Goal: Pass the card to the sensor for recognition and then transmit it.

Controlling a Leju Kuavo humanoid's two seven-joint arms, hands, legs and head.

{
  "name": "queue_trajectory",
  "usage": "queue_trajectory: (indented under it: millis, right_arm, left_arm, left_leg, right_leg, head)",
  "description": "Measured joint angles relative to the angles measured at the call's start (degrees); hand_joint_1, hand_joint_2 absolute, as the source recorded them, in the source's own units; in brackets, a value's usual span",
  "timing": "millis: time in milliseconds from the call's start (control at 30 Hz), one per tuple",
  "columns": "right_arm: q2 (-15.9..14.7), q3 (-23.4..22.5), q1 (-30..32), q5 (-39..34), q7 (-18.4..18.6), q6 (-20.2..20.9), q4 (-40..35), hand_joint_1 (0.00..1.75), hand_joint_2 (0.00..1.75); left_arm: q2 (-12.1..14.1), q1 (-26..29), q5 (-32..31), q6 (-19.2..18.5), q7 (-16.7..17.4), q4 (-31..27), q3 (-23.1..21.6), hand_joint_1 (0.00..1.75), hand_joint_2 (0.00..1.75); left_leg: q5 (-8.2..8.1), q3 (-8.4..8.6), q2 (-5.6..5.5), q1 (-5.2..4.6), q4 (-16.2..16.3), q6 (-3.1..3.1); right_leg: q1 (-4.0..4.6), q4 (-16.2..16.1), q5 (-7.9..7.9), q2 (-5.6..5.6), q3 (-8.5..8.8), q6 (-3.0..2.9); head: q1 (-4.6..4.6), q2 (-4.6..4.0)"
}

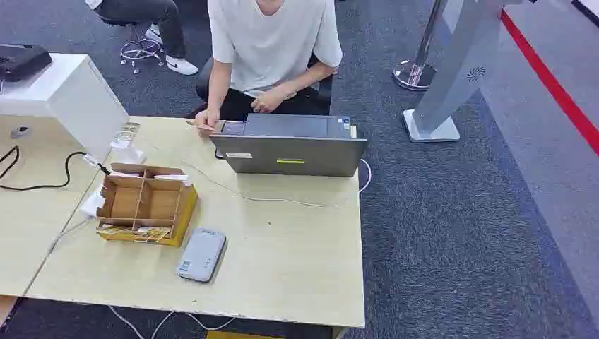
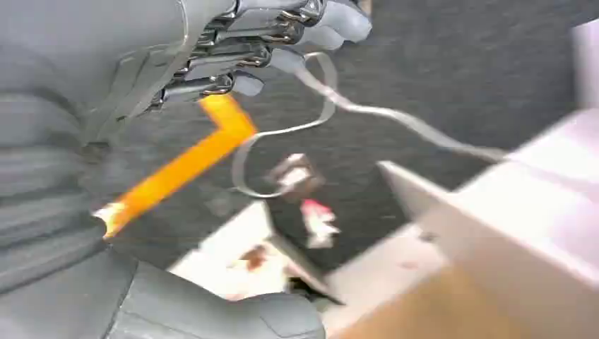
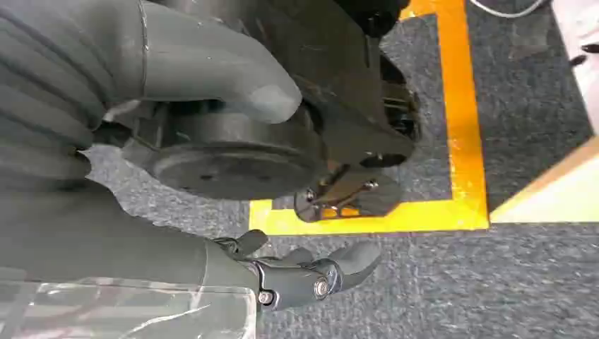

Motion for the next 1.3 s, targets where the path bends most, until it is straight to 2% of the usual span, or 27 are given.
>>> queue_trajectory:
  millis: [267,500,600,733,933,1100,1300]
  right_arm:
    - [-0.35,6.98,-1.78,-6.74,-3.17,-2.01,-0.92,0.0,1.75]
    - [-0.28,11.31,-3.52,-10.28,-4.26,-1.77,-0.33,0.0,1.75]
    - [0.24,12.9,-4.42,-11.22,-4.33,-1.29,1.13,0.0,1.75]
    - [1.07,13.51,-4.98,-11.26,-3.89,-0.13,3.11,0.0,1.75]
    - [2.3,13.75,-5.98,-10.65,-2.38,1.51,5.71,0.0,1.75]
    - [3.28,13.75,-6.64,-10.04,-1.07,2.67,7.72,0.0,1.75]
    - [4.24,13.75,-7.16,-9.12,0.15,3.91,9.83,0.0,1.75]
  left_arm:
    - [5.09,-1.2,1.34,-9.89,-5.63,-1.99,6.59,0.0,1.75]
    - [9.55,-2.64,2.06,-18.61,-7.61,-5.87,8.09,0.0,1.75]
    - [9.81,-3.96,2.06,-21.21,-8.36,-10.33,8.11,0.0,1.75]
    - [9.22,-5.07,2.23,-20.03,-7.98,-15.16,7.17,0.0,1.75]
    - [8.7,-7.42,-0.59,-14.67,-6.17,-22.91,1.33,0.0,1.75]
    - [8.85,-10.4,-5.34,-9.51,-4.18,-27.0,-4.79,0.0,1.75]
    - [9.79,-13.37,-13.85,-3.92,-1.02,-29.94,-11.64,0.0,1.75]
  left_leg:
    - [0.02,0.0,0.01,0.02,-0.01,-0.03]
    - [0.05,0.01,0.0,0.05,0.0,-0.06]
    - [0.06,-0.01,-0.03,0.04,-0.01,-0.06]
    - [0.08,0.04,0.09,0.11,0.01,-0.1]
    - [0.11,0.06,0.08,0.09,0.01,-0.12]
    - [0.21,0.05,0.08,0.09,0.01,-0.17]
    - [0.25,0.04,0.09,0.1,0.01,-0.21]
  right_leg:
    - [0.02,0.01,0.0,0.0,-0.01,-0.01]
    - [0.07,0.02,0.01,0.01,-0.07,-0.02]
    - [0.07,0.03,0.02,-0.02,0.02,-0.02]
    - [0.12,0.02,0.09,0.08,-0.01,-0.13]
    - [0.12,0.02,0.11,0.06,-0.07,-0.15]
    - [0.12,0.03,0.2,0.08,-0.04,-0.14]
    - [0.12,0.03,0.22,0.09,-0.06,-0.16]
  head:
    - [-0.06,0.0]
    - [0.02,0.0]
    - [0.02,0.0]
    - [0.02,0.0]
    - [0.04,0.0]
    - [0.0,0.0]
    - [0.0,0.0]
